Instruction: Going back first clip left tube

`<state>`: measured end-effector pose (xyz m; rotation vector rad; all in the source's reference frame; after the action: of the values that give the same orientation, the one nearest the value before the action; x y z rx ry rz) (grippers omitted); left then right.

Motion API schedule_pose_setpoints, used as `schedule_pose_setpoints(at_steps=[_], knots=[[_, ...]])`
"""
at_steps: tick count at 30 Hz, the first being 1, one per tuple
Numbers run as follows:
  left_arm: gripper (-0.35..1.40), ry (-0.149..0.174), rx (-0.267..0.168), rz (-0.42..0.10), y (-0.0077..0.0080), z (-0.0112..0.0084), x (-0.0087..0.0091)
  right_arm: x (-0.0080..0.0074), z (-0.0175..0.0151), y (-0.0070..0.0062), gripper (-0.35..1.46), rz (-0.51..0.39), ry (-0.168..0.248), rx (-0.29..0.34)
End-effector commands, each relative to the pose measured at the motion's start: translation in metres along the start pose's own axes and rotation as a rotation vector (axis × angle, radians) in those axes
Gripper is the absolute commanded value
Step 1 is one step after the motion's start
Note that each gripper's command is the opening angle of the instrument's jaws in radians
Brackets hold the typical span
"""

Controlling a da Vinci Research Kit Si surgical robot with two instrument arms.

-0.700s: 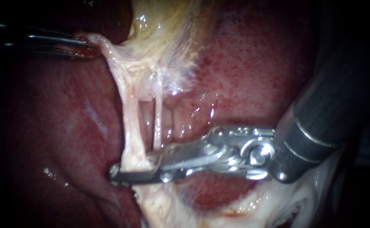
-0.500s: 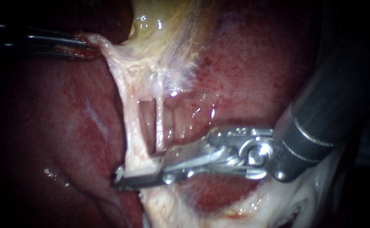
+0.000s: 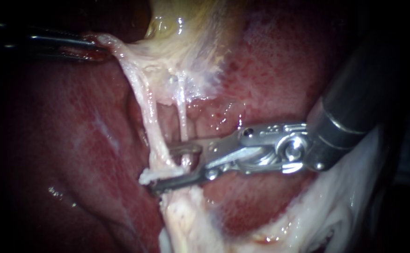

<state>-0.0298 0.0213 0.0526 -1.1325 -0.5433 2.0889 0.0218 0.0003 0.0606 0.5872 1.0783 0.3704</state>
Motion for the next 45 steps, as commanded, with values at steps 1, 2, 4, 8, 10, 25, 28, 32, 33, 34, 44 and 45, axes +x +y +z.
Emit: schedule_pose_setpoints(at_steps=[1, 2, 4, 8, 10, 25, 28, 32, 33, 34, 44, 45], knots=[[-0.35, 0.0, 0.0, 0.001, 0.0, 0.0, 0.0, 0.0001, -0.0006, -0.0001, 0.5, -0.011, 0.001, -0.006], [-0.35, 0.0, 0.0, 0.001, 0.0, 0.0, 0.0, 0.0, -0.0013, -0.0002, 0.5, -0.03, 0.002, -0.013], [-0.35, 0.0, 0.0, 0.001, 0.0, 0.0, 0.0, -0.0002, -0.0025, -0.0005, 0.5, -0.06, 0.002, -0.019], [-0.35, 0.0, -0.001, 0.001, 0.0, -0.0001, 0.0, -0.0006, -0.0062, -0.0009, 0.5, -0.137, 0.003, -0.029], [-0.35, 0.0, -0.001, 0.001, 0.0, -0.0001, 0.0, -0.001, -0.008, -0.0011, 0.5, -0.162, 0.004, -0.042], [-0.35, 0.0, 0.002, 0.001, 0.0001, 0.0003, -0.0001, -0.0022, -0.0171, -0.001, 0.5, -0.221, -0.003, -0.155], [-0.35, 0.002, 0.008, 0.002, 0.0003, 0.0011, -0.0004, -0.0021, -0.0172, -0.0011, 0.5, -0.221, -0.003, -0.154], [-0.35, 0.001, -0.001, 0.006, 0.0003, 0.0025, -0.001, -0.0021, -0.0172, -0.0013, 0.5, -0.221, -0.003, -0.154], [-0.35, 0.001, -0.002, 0.007, 0.0003, 0.0029, -0.0012, -0.0021, -0.0172, -0.0013, 0.5, -0.221, -0.003, -0.153], [-0.35, 0.001, -0.003, 0.008, 0.0002, 0.0033, -0.0013, -0.0021, -0.0172, -0.0013, 0.5, -0.221, -0.003, -0.153], [-0.35, -0.006, -0.026, 0.028, 0.0002, 0.007, -0.0033, -0.002, -0.0172, -0.0015, 0.5, -0.221, -0.003, -0.147], [-0.35, -0.006, -0.025, 0.029, 0.0003, 0.0071, -0.0034, -0.002, -0.0172, -0.0016, 0.5, -0.222, -0.003, -0.147]])
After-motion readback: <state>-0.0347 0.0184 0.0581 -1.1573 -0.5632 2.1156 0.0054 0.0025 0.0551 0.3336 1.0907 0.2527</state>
